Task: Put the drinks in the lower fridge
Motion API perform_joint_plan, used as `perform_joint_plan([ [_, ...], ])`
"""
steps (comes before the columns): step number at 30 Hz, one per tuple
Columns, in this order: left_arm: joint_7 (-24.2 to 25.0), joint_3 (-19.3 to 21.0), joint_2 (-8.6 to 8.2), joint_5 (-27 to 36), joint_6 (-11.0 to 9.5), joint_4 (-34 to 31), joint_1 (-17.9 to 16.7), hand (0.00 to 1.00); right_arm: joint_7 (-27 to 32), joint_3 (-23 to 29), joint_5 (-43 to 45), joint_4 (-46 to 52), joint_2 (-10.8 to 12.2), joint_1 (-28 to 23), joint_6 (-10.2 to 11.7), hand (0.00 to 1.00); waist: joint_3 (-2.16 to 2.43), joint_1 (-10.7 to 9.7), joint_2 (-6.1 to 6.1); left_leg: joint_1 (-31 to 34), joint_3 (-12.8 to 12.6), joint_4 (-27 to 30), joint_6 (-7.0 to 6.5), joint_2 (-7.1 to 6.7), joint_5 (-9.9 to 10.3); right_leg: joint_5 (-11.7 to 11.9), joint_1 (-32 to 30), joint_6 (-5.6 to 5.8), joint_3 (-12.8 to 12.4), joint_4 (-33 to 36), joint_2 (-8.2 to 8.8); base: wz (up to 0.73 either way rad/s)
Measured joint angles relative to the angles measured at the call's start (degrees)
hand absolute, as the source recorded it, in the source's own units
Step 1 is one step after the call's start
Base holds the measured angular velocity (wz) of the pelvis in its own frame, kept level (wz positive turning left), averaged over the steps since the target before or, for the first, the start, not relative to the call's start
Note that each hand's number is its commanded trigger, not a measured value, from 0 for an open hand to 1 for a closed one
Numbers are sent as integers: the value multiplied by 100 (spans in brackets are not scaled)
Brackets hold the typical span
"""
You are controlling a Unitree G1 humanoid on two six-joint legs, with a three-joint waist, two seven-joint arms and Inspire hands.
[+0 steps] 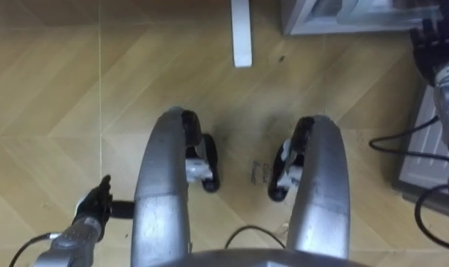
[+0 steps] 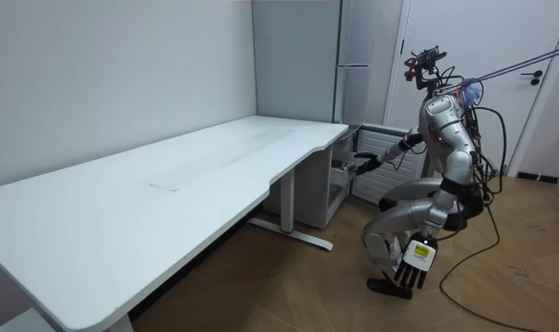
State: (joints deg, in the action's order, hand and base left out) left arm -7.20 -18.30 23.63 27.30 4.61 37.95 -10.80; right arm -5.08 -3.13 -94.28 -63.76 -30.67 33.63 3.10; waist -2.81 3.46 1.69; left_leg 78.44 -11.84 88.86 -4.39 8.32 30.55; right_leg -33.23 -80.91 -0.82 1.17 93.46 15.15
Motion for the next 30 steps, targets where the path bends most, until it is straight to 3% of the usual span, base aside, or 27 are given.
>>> perform_joint_plan([
  [8,-2,10,-3,1,8,-113,-44,0,188,-31,48,239,-40,20,-40,0,-14,67,28,80,19,101,-20,103,11,-8,-94,-13,48,59,5,-5],
  [12,-16,9,26,21,4,-543,-395,0,383,-251,111,547,-139,19,-139,0,-13,4,40,66,36,99,-12,82,6,-1,-82,-25,96,66,162,-1],
  [16,-1,12,37,27,3,-667,-545,0,573,-256,109,651,-149,20,-230,0,-37,16,99,-26,54,90,20,93,3,2,11,-47,132,65,185,0],
  [22,37,32,241,-64,-86,-815,-966,0,772,-255,76,666,-153,21,-270,0,-56,187,147,-225,112,44,116,118,52,-47,239,-154,253,1,187,-3],
  [25,56,154,248,-74,-100,-768,-1032,0,890,-253,25,671,-154,21,-270,0,-58,290,151,-318,122,-79,155,107,31,-38,353,-181,309,-119,200,-1],
  [30,129,337,253,-46,-151,-747,-1439,0,1073,-246,-22,656,-149,18,-300,0,-43,450,117,-740,146,-565,237,78,-26,58,879,-169,550,-655,231,-2],
])
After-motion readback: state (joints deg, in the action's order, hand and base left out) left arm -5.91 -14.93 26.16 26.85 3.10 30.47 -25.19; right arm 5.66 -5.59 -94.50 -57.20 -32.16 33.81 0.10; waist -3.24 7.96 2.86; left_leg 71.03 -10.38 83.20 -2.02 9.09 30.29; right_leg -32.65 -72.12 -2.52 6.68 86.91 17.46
